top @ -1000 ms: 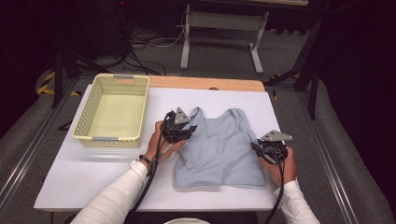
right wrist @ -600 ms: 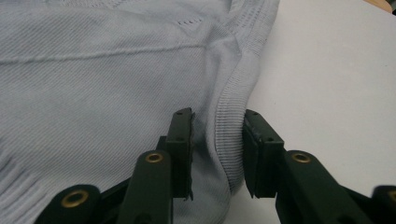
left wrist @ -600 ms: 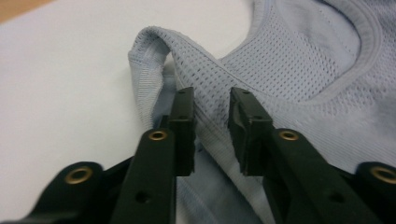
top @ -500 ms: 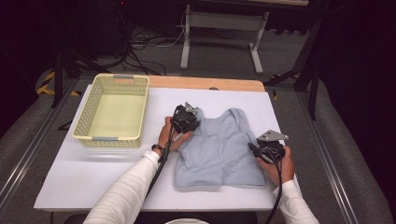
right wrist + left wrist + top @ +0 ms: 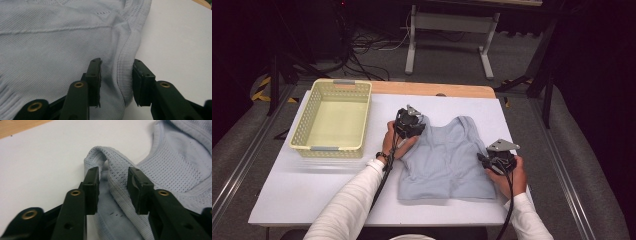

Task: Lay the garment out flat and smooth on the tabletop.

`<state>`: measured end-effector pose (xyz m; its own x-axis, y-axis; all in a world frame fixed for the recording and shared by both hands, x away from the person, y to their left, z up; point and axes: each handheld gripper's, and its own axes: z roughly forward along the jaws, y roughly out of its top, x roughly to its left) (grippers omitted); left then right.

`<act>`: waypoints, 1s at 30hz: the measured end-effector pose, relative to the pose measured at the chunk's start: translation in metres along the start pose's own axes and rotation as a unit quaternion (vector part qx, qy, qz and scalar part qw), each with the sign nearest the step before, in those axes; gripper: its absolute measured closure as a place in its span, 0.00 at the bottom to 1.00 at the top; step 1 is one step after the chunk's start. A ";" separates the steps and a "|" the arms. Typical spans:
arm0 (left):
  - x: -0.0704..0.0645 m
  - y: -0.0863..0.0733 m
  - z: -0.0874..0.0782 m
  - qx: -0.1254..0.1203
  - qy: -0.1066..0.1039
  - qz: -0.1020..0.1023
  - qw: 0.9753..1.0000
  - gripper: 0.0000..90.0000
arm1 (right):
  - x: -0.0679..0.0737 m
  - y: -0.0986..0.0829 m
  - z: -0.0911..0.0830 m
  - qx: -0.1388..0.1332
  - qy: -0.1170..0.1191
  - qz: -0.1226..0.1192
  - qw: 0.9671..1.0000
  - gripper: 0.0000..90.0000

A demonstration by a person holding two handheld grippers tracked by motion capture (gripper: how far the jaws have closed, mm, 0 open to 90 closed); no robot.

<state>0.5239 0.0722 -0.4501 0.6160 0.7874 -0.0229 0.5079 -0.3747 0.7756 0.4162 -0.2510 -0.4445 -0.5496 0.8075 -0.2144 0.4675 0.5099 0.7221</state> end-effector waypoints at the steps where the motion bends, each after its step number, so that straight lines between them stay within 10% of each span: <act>1: 0.000 0.000 0.002 0.002 -0.002 -0.004 1.000 0.72 | 0.000 0.000 0.000 0.000 0.000 0.000 1.000 0.70; 12: -0.002 0.004 0.016 0.034 0.009 0.013 0.999 0.60 | 0.001 0.000 0.002 0.002 0.005 -0.003 1.000 0.67; 20: -0.006 0.006 0.015 0.040 -0.014 0.029 0.999 0.91 | -0.002 -0.002 0.003 0.000 0.020 0.009 1.000 0.70; 30: -0.007 0.014 -0.019 -0.027 0.013 0.021 0.999 0.95 | -0.003 -0.003 0.003 0.001 0.022 0.013 1.000 0.71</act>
<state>0.5150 0.0711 -0.4273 0.6197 0.7844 0.0260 0.4489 -0.3813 0.8081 0.4187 -0.2539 -0.4478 -0.5667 0.8069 -0.1664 0.4840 0.4895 0.7253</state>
